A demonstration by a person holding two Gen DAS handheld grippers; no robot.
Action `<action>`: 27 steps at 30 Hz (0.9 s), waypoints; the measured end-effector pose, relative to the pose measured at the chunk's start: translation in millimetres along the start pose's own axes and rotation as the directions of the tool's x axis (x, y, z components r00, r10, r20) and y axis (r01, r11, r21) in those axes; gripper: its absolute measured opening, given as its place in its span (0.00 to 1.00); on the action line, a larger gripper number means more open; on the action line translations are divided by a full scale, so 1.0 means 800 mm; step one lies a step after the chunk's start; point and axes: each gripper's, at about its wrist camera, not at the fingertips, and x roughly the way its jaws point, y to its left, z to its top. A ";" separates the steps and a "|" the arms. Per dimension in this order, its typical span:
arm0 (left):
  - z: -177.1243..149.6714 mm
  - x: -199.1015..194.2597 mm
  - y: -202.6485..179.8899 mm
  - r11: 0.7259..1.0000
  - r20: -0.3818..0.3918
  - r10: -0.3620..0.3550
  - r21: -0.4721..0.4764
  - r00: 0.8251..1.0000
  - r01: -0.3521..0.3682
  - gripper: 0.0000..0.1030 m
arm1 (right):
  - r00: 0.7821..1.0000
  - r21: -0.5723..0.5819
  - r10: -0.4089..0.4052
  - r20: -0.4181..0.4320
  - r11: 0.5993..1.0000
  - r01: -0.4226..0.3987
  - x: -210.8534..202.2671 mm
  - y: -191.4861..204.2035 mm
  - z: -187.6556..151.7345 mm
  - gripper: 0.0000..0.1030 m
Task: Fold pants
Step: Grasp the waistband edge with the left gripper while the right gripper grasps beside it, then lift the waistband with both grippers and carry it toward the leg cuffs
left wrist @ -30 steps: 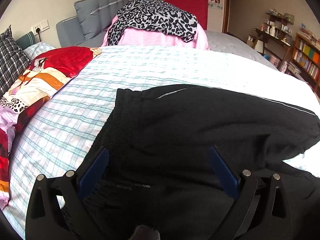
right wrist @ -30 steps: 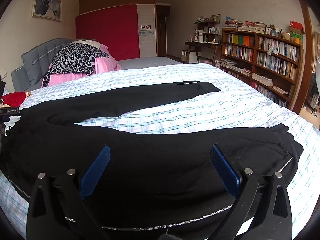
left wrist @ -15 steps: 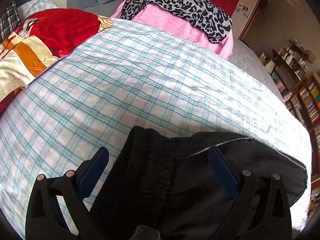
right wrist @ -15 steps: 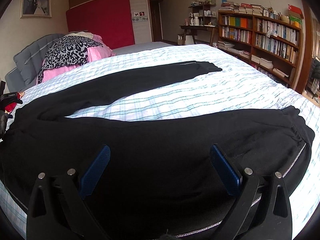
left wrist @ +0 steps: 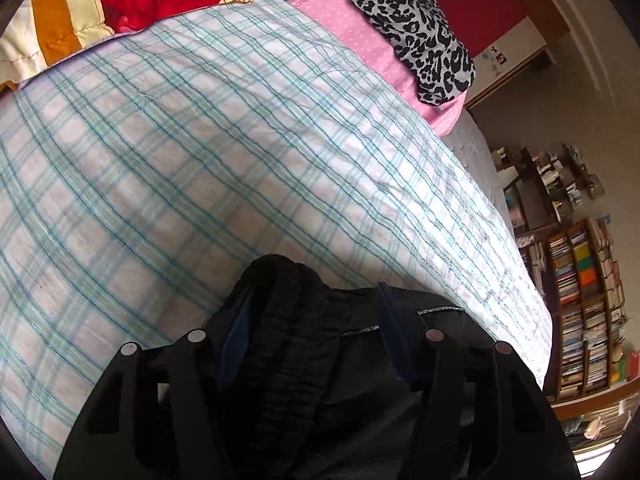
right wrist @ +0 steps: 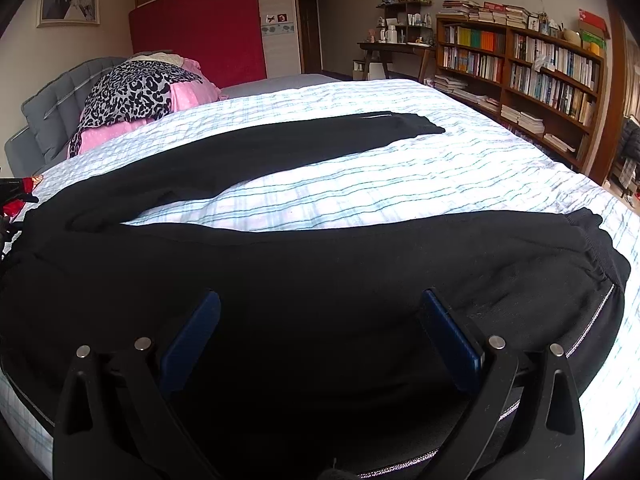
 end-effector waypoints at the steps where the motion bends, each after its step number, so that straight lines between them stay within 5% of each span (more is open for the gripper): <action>1: 0.000 -0.002 0.000 1.000 0.001 -0.002 0.006 1.000 0.002 0.49 | 1.000 0.000 -0.001 0.000 1.000 0.001 0.000 0.000 0.000 0.98; 6: 0.003 -0.008 -0.001 0.999 -0.007 0.001 0.048 1.000 -0.001 0.33 | 1.000 0.000 -0.009 -0.002 1.000 0.009 0.000 0.001 0.001 0.98; 15: 0.001 -0.016 -0.019 0.991 -0.035 -0.038 0.125 0.999 0.042 0.31 | 1.000 -0.005 -0.017 -0.006 1.000 0.017 0.000 0.001 0.002 0.98; 17: 0.000 -0.011 -0.023 0.990 -0.038 -0.020 0.138 0.999 0.025 0.34 | 1.000 -0.002 -0.016 -0.004 1.000 0.016 -0.001 0.000 0.002 0.98; 19: 0.002 -0.003 -0.021 0.994 -0.040 0.004 0.113 0.999 0.001 0.52 | 1.000 0.000 -0.014 -0.004 1.000 0.014 0.000 0.000 0.002 0.98; 20: 0.003 0.002 -0.020 0.995 -0.045 0.014 0.098 0.999 -0.010 0.52 | 1.000 0.000 -0.013 -0.003 1.000 0.013 -0.001 0.000 0.002 0.98; 23: 0.000 0.006 -0.018 0.995 -0.024 0.046 0.094 0.999 -0.044 0.42 | 1.000 -0.009 0.023 -0.007 1.000 -0.023 -0.004 -0.001 0.005 0.98; 24: -0.002 0.004 -0.018 0.993 -0.006 0.066 0.103 0.998 -0.065 0.26 | 0.999 -0.014 0.039 -0.008 0.999 -0.039 -0.006 -0.002 0.008 0.98; 27: -0.009 -0.007 -0.014 0.994 0.013 0.009 0.105 1.000 -0.011 0.14 | 0.999 -0.037 0.048 0.000 0.998 -0.048 -0.010 -0.010 0.029 0.98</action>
